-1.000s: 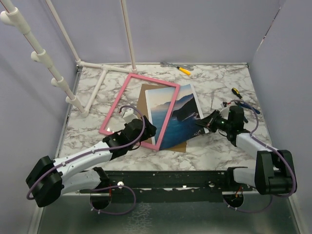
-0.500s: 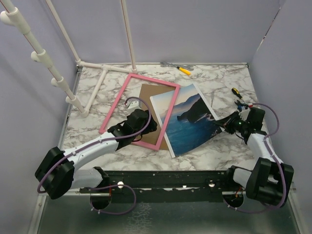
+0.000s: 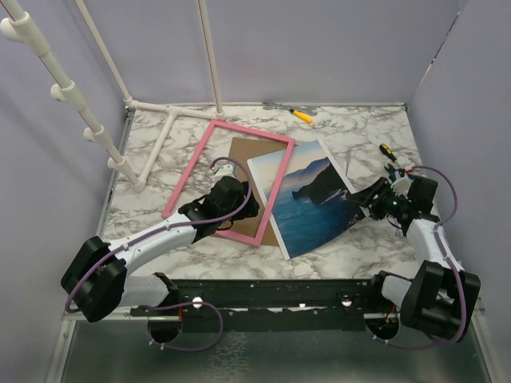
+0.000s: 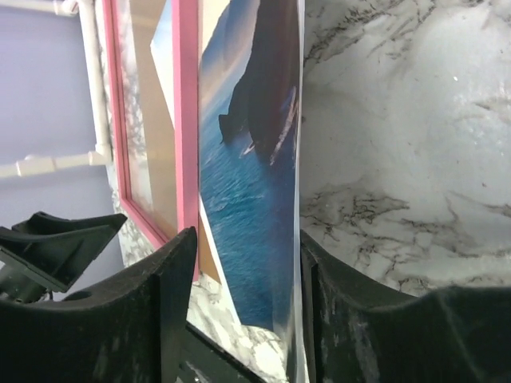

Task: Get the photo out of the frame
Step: Move the photo to the center of the board.

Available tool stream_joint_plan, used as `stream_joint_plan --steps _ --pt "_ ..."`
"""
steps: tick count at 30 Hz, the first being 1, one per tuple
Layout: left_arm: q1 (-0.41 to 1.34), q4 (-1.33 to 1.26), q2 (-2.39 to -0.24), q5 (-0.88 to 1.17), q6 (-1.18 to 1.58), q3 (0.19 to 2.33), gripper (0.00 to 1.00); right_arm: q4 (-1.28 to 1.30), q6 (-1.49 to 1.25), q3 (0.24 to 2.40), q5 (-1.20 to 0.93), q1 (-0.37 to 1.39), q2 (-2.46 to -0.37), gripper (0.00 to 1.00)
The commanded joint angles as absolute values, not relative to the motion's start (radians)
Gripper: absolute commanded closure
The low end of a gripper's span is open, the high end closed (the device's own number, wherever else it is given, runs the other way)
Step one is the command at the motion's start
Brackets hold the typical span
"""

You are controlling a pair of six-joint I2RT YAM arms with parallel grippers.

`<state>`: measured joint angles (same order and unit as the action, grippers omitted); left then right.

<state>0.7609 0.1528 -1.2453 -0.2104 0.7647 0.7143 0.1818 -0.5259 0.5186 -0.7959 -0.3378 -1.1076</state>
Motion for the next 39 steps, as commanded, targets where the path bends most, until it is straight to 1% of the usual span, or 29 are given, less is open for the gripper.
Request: stream_joint_plan --steps 1,4,9,12,13,15,17,18,19,21,22,25,28,35,39 --pt "0.756 0.150 -1.258 -0.167 0.728 0.742 0.28 0.195 -0.485 0.525 -0.827 -0.344 -1.141 0.42" --pt "0.757 0.149 -1.257 -0.162 0.724 0.737 0.28 0.189 -0.477 0.521 -0.810 -0.344 -1.197 0.40" --pt "0.758 0.144 -1.261 -0.142 0.708 0.730 0.28 0.142 -0.485 0.481 -0.803 -0.341 -1.248 0.39" --pt "0.758 0.117 -1.277 -0.061 0.680 0.732 0.28 0.134 -0.486 0.471 -0.796 -0.330 -1.259 0.40" --pt "0.760 0.098 -1.282 -0.026 0.674 0.731 0.28 0.134 -0.487 0.470 -0.794 -0.327 -1.264 0.44" --pt "0.784 0.062 -1.284 0.036 0.669 0.722 0.28 0.127 -0.489 0.465 -0.794 -0.325 -1.277 0.54" --pt "0.839 0.038 -1.274 0.029 0.677 0.711 0.27 0.122 -0.488 0.463 -0.794 -0.323 -1.291 0.60" --pt "0.875 0.025 -1.269 0.016 0.680 0.704 0.26 0.117 -0.487 0.464 -0.794 -0.324 -1.296 0.64" --pt "0.906 0.013 -1.266 0.008 0.683 0.697 0.25 0.114 -0.487 0.465 -0.793 -0.323 -1.301 0.71" --pt "0.947 0.004 -1.267 -0.032 0.692 0.686 0.24 0.119 -0.485 0.475 -0.785 -0.323 -1.305 0.96" --pt "0.956 0.004 -1.268 -0.042 0.697 0.682 0.23 0.127 -0.486 0.482 -0.774 -0.323 -1.303 0.99" --pt "0.962 -0.027 -1.268 -0.049 0.700 0.675 0.22 0.150 -0.505 0.501 -0.708 -0.324 -1.267 1.00" --pt "0.962 -0.025 -1.257 -0.058 0.692 0.676 0.22 0.200 -0.529 0.529 -0.603 -0.326 -1.178 1.00" --pt "0.960 0.018 -1.236 -0.140 0.686 0.682 0.21 0.351 -0.559 0.611 -0.252 -0.333 -0.885 0.99" --pt "0.945 0.075 -1.248 -0.219 0.687 0.712 0.21 0.396 -0.615 0.634 -0.040 -0.334 -0.825 0.99"
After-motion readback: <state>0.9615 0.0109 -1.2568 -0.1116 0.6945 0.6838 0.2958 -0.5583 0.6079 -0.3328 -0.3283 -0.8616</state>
